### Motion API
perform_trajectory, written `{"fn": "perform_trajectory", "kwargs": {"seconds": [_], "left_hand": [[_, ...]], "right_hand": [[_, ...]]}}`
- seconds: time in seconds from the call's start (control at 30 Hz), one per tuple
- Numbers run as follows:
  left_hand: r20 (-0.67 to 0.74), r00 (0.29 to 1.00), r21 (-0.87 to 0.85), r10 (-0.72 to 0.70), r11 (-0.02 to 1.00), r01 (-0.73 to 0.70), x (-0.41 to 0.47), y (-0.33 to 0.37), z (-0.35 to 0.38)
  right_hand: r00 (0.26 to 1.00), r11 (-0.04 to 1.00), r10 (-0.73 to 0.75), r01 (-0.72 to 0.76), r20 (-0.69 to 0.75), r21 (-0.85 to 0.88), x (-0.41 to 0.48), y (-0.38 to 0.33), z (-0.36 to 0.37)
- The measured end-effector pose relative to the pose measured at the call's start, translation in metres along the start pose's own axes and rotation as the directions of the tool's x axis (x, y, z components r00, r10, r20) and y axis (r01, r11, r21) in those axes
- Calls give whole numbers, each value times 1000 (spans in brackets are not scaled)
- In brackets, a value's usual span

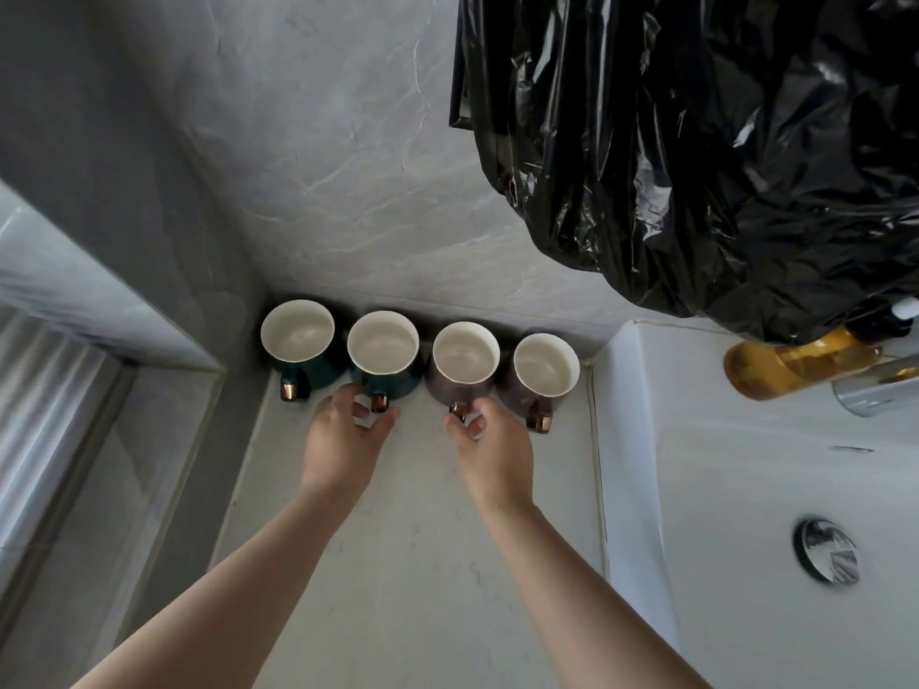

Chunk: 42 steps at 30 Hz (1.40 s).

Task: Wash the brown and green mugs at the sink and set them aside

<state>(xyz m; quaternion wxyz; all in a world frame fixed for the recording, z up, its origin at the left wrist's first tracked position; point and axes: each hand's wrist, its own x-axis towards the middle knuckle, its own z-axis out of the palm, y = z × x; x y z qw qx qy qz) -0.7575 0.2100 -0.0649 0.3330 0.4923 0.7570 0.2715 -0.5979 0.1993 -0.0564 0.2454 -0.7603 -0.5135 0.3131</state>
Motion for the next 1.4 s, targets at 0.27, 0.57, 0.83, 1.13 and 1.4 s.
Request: {"fn": "perform_trajectory", "kwargs": {"seconds": [0.27,0.57,0.83,1.13,1.4], "left_hand": [[-1,998,18,66,998,-66,6,-4,-5],[41,997,-21,69,997,-68,4,-8,-6],[63,998,53,18,998,-21,-14,-16,-14],[180,983,123,-37,992,15,-38,-11,-6],[274,962,179,-17,983,-33,-48,-2,-10]], "right_hand": [[995,994,-99,100,6,-46,8,11,0],[995,995,-85,82,46,55,5,10,-7],[963,985,172,-163,-206,62,-16,45,-50],[981,997,77,-77,-176,7,9,45,-51],[980,977,160,-141,-115,161,3,45,-56]]}}
